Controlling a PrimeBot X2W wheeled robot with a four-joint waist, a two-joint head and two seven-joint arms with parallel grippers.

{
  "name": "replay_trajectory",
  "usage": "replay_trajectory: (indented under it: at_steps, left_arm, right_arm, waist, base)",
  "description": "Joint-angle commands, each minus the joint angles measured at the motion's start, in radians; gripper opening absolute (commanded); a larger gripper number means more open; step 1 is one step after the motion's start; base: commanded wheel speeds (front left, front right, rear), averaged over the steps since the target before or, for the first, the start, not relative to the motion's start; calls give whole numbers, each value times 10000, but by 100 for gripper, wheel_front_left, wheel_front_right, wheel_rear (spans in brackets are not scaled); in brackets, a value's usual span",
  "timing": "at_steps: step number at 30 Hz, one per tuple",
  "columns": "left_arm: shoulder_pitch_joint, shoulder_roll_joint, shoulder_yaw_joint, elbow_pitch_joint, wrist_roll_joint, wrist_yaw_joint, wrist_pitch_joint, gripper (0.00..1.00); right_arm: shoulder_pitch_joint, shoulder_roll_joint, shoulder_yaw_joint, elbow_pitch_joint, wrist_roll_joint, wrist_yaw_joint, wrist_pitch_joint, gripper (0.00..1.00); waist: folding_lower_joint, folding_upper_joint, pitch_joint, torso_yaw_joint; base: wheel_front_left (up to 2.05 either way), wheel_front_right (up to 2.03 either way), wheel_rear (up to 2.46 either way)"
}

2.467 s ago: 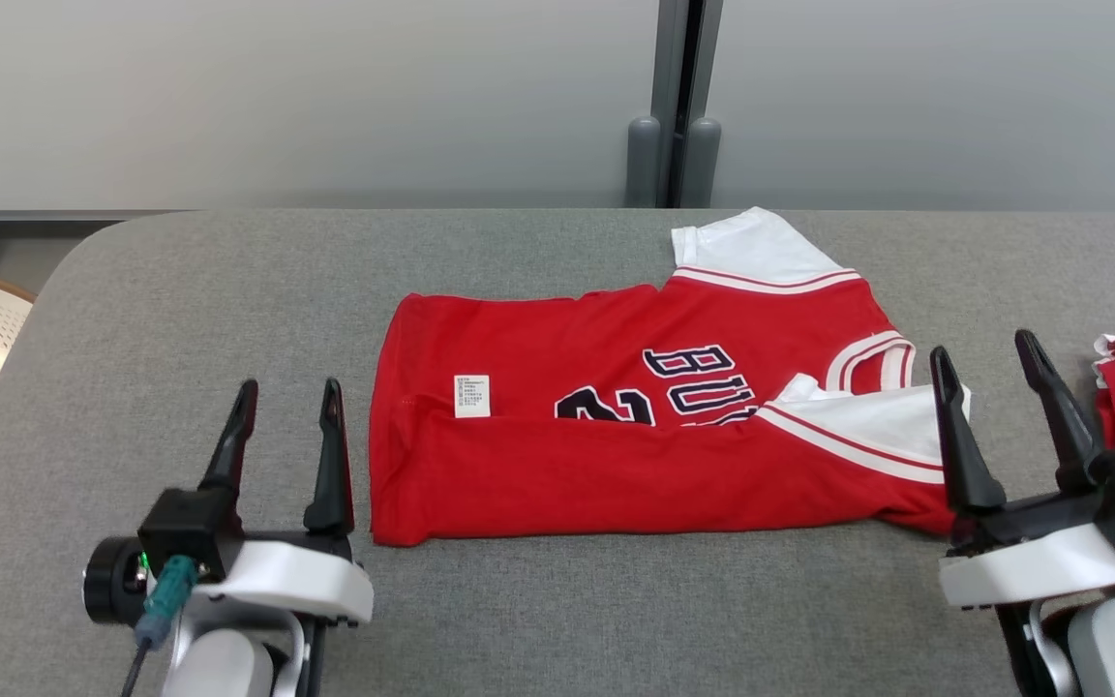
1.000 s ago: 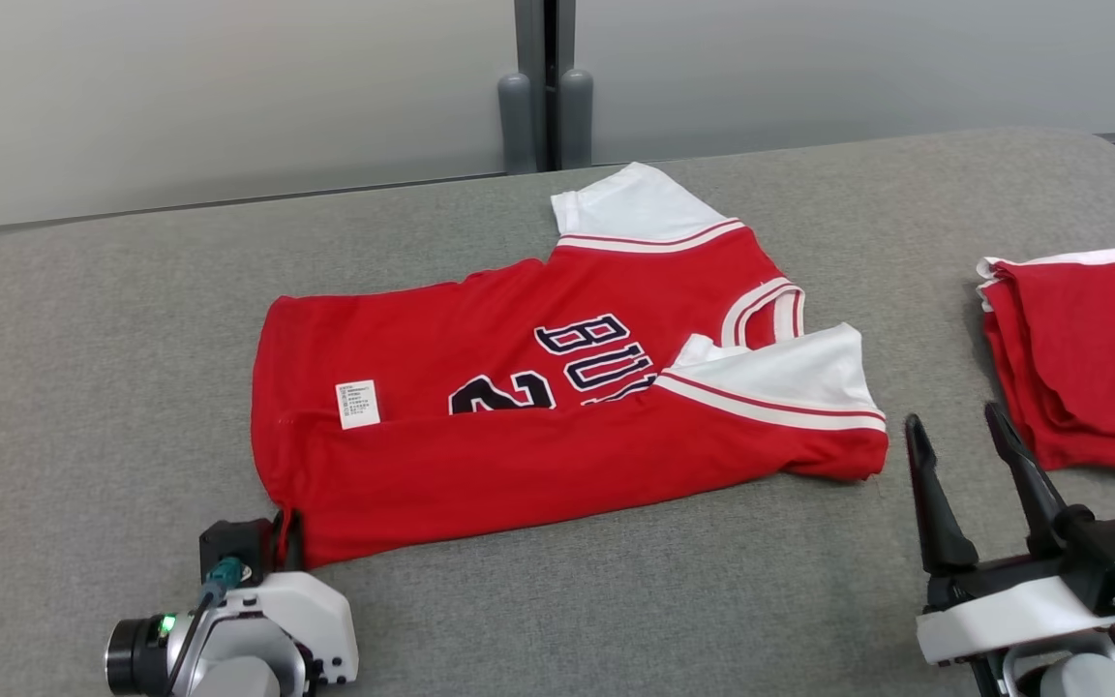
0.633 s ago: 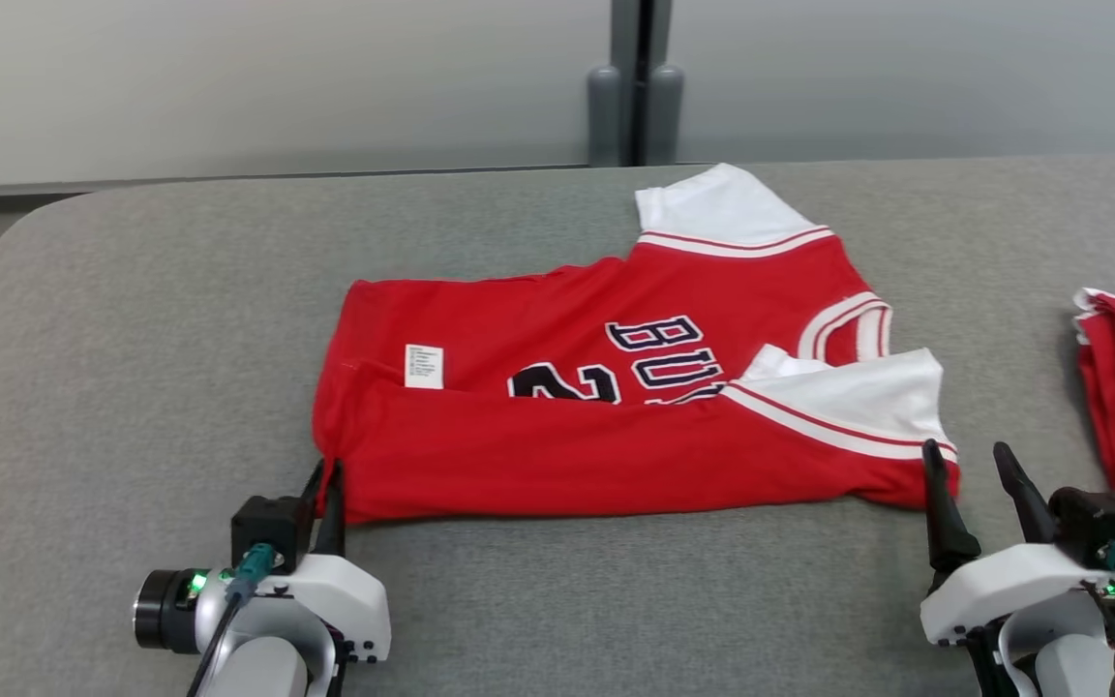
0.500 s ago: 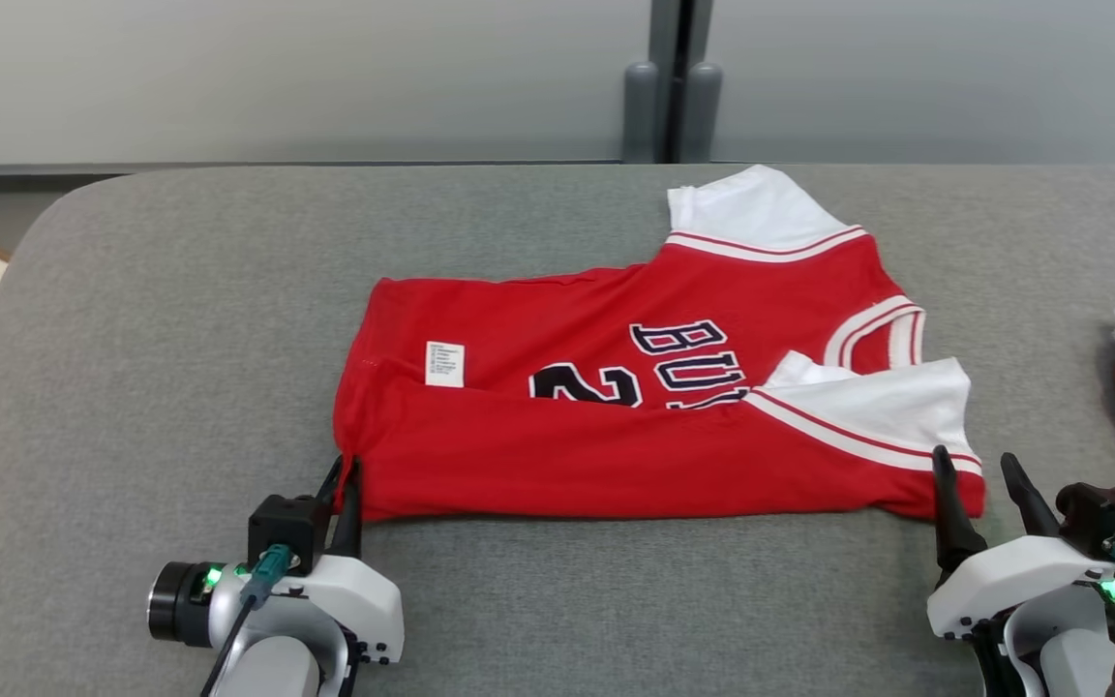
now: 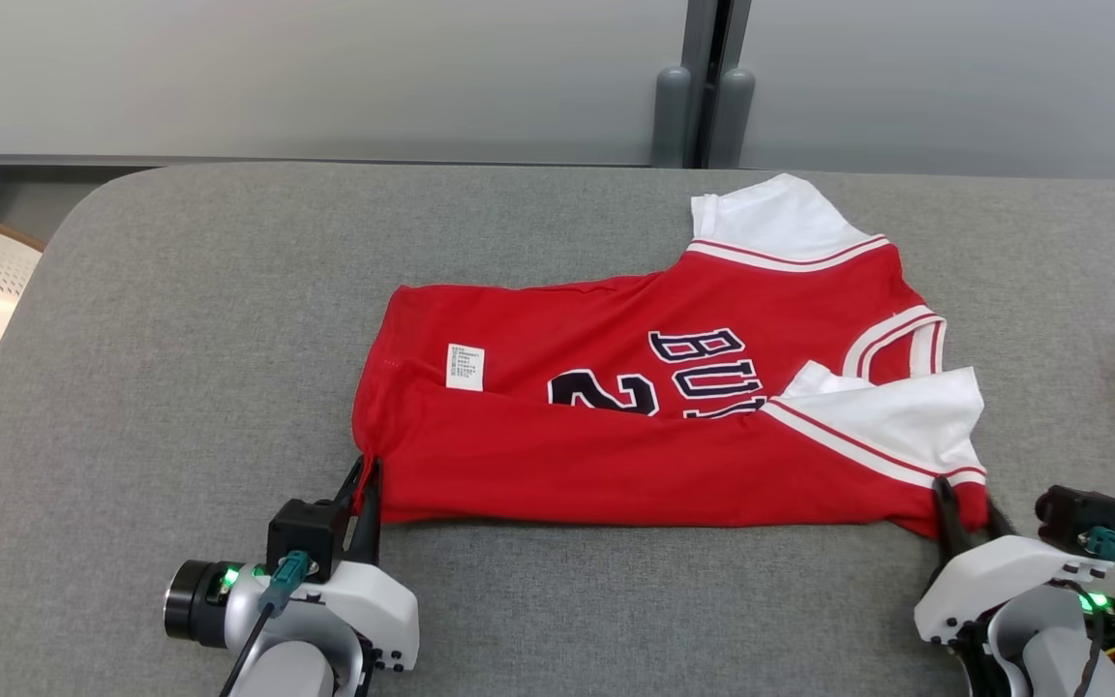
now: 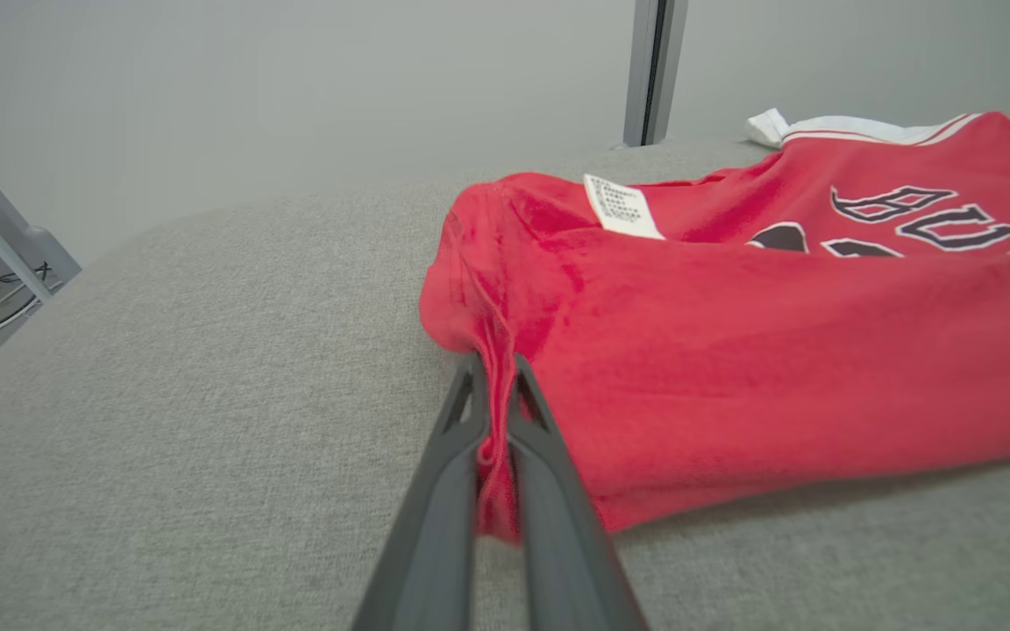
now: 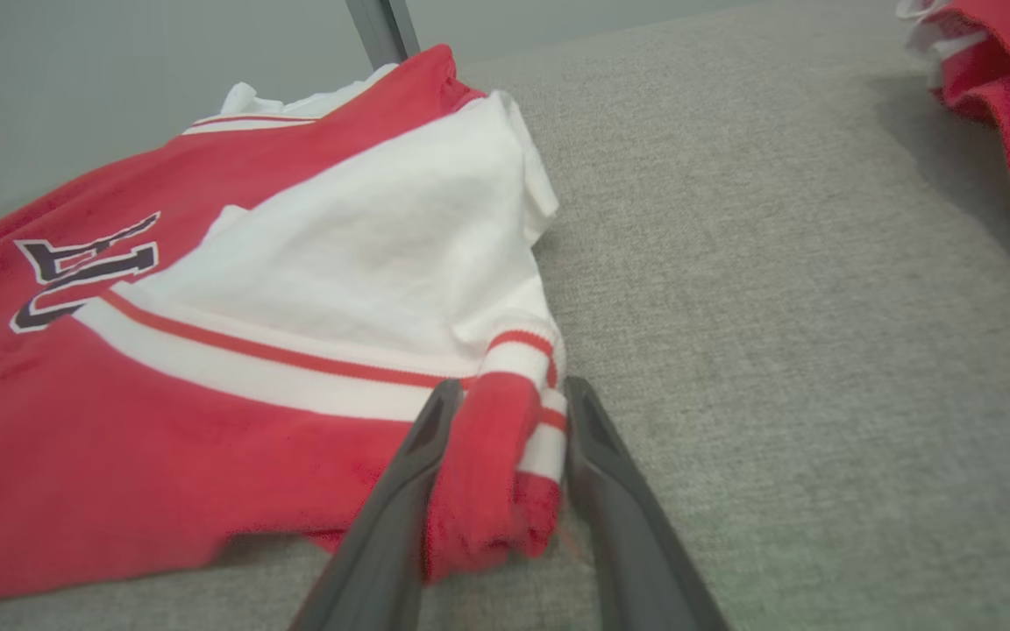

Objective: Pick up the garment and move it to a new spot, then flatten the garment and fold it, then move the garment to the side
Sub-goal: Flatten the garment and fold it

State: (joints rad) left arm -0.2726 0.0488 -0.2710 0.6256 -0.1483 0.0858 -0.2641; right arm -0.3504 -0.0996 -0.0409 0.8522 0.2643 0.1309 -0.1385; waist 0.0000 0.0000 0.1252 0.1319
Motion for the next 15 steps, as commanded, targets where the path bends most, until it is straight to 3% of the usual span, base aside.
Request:
replay_trajectory:
  at_steps: [1, 9, 15]
  left_arm:
    - [110, 60, 51, 31, 7, 45, 3, 0]
    - [407, 281, 118, 392, 21, -53, 3, 0]
    - [817, 351, 135, 641, -103, -154, 3, 0]
  right_arm:
    - [-36, -50, 118, 57, 104, -5, -97, 0]
    - [304, -734, 728, -138, 540, -12, -437, 0]
    - [1163, -1191, 1507, -978, 1375, -14, 348, 0]
  waist:
    - [0, 0, -51, -56]
    - [0, 0, -647, -134]
    - [0, 0, -1284, -180]
  base:
    - [0, 0, 0]
    - [0, 0, 0]
    - [0, 0, 0]
